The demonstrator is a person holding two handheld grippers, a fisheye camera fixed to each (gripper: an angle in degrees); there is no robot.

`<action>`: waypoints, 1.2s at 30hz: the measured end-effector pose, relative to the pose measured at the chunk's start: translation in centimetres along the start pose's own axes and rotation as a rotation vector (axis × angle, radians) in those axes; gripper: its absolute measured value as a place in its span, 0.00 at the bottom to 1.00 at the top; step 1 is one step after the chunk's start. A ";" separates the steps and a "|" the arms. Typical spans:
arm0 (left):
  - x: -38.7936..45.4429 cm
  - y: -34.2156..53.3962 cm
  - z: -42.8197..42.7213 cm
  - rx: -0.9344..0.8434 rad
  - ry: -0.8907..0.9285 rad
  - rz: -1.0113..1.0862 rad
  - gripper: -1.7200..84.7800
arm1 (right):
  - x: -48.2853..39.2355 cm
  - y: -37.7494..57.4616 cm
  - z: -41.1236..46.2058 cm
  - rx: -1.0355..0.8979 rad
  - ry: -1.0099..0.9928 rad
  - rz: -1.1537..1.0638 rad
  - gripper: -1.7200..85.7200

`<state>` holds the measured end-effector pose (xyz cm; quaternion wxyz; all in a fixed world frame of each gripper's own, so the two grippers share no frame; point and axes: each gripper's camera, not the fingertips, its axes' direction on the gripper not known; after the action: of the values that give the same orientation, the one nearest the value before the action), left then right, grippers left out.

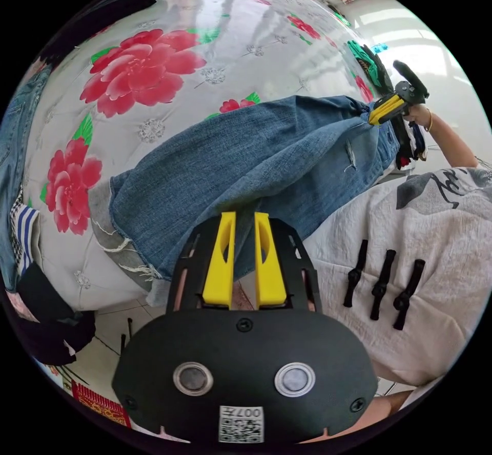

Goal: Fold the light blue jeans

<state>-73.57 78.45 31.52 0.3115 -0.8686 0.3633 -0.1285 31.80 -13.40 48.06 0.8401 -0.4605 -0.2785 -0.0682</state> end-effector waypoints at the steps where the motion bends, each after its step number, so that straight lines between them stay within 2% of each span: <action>1: 0.0 -0.1 0.0 -0.005 -0.004 0.005 0.09 | 0.8 -0.3 -1.1 0.046 -0.011 0.044 0.02; 6: -0.5 -0.3 -0.3 -0.009 -0.009 0.011 0.08 | 5.4 -1.1 -6.3 0.258 0.004 0.404 0.04; 8: -0.8 -0.1 -0.4 -0.001 0.007 -0.001 0.08 | 6.5 -1.9 -6.7 0.244 0.033 0.498 0.05; 13: -1.1 -0.1 -0.5 0.003 0.018 -0.001 0.08 | 6.8 -7.2 -2.2 -0.088 0.117 0.525 0.11; 19: -0.9 -0.3 -0.4 -0.003 -0.004 0.016 0.06 | 5.3 -10.1 0.1 -0.326 0.214 0.479 0.11; 21: -1.0 -0.3 -0.3 -0.002 -0.002 0.013 0.03 | 4.7 -10.8 0.0 -0.344 0.287 0.447 0.10; 24: -1.3 -0.2 -0.2 -0.002 0.001 0.001 0.01 | 4.9 -10.7 -2.2 -0.251 0.356 0.419 0.05; 30: -1.8 -0.1 -0.3 0.010 0.047 -0.019 0.01 | 10.2 -8.1 -6.0 -0.059 0.171 0.557 0.02; 34: -2.4 0.3 -0.8 0.029 0.010 -0.069 0.01 | 13.3 -4.8 -6.8 0.090 -0.047 0.667 0.03; 36: -2.2 1.0 -1.7 0.089 0.005 -0.065 0.02 | 13.4 -2.8 -7.4 0.164 -0.105 0.691 0.03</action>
<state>-76.39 78.69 32.26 0.3444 -0.8649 0.3297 -0.1569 44.95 -19.04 54.09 0.8322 -0.4614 -0.1537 0.2664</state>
